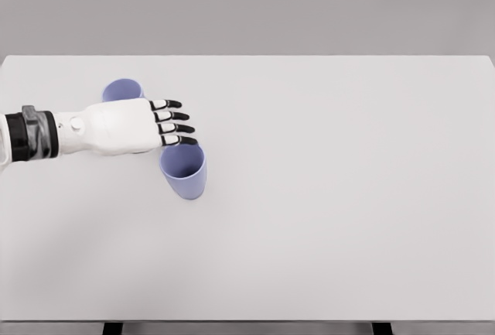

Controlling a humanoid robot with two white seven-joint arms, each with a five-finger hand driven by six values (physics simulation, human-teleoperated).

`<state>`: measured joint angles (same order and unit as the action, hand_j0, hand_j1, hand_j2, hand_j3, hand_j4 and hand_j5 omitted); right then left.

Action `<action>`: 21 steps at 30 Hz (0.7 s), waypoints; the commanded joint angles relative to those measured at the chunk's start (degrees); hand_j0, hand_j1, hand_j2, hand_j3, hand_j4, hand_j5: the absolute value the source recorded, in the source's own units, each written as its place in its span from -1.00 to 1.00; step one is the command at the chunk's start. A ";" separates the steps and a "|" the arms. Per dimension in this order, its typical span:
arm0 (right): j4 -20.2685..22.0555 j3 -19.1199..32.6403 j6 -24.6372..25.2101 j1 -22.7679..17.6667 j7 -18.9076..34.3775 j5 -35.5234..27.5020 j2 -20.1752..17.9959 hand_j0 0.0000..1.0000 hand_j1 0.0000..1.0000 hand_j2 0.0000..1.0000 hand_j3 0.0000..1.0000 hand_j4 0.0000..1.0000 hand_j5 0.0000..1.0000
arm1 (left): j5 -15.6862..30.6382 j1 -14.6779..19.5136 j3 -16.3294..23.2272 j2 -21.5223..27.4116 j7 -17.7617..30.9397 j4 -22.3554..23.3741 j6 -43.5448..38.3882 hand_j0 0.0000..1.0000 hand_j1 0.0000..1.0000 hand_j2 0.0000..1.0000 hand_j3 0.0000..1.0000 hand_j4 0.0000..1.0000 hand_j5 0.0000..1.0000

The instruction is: Place the right cup on the left cup with left arm

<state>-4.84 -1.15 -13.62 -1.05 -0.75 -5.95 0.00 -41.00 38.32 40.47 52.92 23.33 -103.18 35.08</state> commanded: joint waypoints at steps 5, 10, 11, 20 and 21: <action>0.01 0.01 0.00 0.00 -0.04 -0.02 0.00 1.00 1.00 1.00 1.00 1.00 1.00 | 0.66 1.32 3.29 -0.98 0.05 0.00 -0.08 1.00 1.00 1.00 1.00 1.00 1.00; 0.01 0.01 0.00 0.00 0.05 -0.02 0.00 1.00 1.00 1.00 1.00 1.00 1.00 | 0.39 2.11 4.70 -1.59 0.23 0.00 -0.08 1.00 1.00 1.00 1.00 1.00 1.00; 0.01 0.01 0.00 0.00 0.05 -0.02 0.00 1.00 1.00 1.00 1.00 1.00 1.00 | 0.31 2.29 4.79 -1.59 0.23 0.00 -0.08 1.00 1.00 1.00 1.00 1.00 1.00; 0.01 0.01 0.00 0.00 -0.04 -0.02 0.00 1.00 1.00 1.00 1.00 1.00 1.00 | 0.13 2.64 5.67 -3.44 1.10 -0.09 -0.08 1.00 1.00 1.00 1.00 1.00 1.00; 0.01 0.01 0.00 0.00 -0.04 -0.02 0.00 1.00 1.00 1.00 1.00 1.00 1.00 | 0.13 2.73 6.11 -3.44 1.19 0.00 -0.08 1.00 1.00 1.00 1.00 1.00 1.00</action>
<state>-4.84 -1.15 -13.62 -1.05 -0.75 -5.95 0.00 -41.01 40.96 46.17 49.72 24.14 -103.25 35.09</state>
